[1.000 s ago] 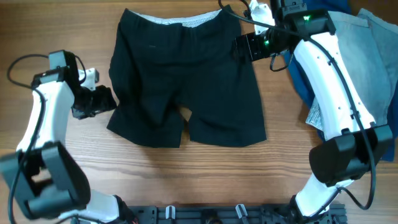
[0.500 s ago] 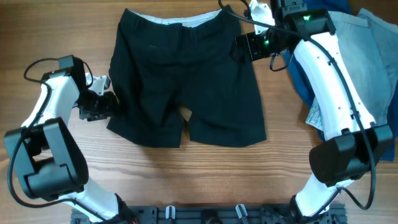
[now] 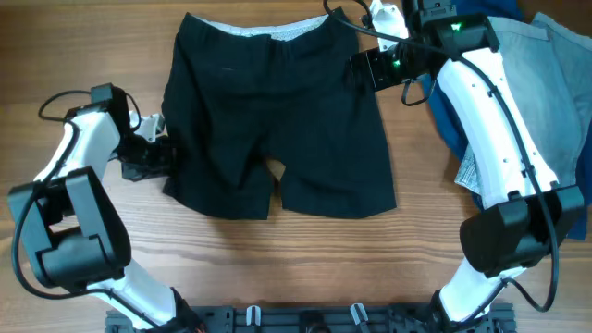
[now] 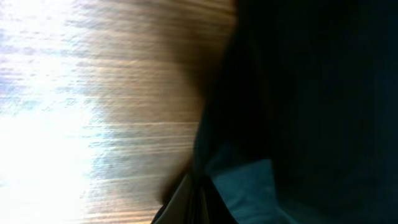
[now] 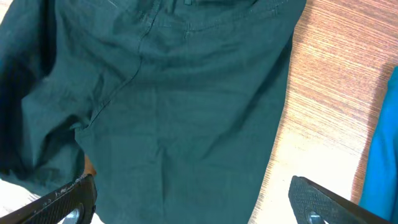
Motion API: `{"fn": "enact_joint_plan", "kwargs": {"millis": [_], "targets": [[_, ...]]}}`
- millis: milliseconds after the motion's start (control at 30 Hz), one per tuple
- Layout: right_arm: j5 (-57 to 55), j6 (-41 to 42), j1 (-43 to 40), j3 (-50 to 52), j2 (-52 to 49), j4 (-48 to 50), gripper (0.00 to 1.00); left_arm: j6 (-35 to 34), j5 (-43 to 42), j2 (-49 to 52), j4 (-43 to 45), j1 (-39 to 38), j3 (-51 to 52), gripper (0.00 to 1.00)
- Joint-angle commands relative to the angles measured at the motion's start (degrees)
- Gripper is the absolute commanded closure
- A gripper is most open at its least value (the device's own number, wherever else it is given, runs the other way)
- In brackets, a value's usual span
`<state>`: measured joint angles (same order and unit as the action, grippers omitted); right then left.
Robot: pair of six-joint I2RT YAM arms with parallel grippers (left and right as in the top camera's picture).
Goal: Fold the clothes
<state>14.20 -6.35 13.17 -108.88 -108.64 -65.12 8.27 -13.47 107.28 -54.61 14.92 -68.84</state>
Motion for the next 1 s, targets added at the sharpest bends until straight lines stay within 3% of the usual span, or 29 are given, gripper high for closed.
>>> {"fn": "enact_joint_plan", "kwargs": {"millis": [0, 267, 533, 567, 667, 767, 967], "targets": [[1.3, -1.2, -0.3, 0.7, -0.7, 0.2, 0.00, -10.1, 5.2, 0.2, -1.3, 2.7, 0.4, 0.96], [1.3, -1.2, -0.3, 0.7, -0.7, 1.0, 0.00, -29.2, 11.4, -2.3, -7.6, 8.2, 0.4, 0.96], [1.3, -1.1, -0.3, 0.7, -0.7, 1.0, 0.00, -31.2, 15.8, -2.3, -8.5, 14.2, 0.4, 0.96], [1.3, -1.1, -0.3, 0.7, -0.7, 1.0, 0.00, -31.2, 16.5, -2.3, -7.8, 14.8, 0.4, 0.83], [1.3, -1.0, -0.3, 0.7, -0.7, 0.7, 0.00, -31.0, 16.6, -2.3, -3.2, 16.1, 0.3, 0.26], [1.3, -0.7, -0.6, 0.6, -0.7, -0.7, 0.00, -29.5, 16.6, -2.3, -1.0, 16.1, -0.9, 0.14], [1.4, 4.0, -3.8, 0.6, -0.2, -6.8, 0.02, -27.6, 12.8, -5.5, -2.8, 14.9, -8.0, 0.11]]}}
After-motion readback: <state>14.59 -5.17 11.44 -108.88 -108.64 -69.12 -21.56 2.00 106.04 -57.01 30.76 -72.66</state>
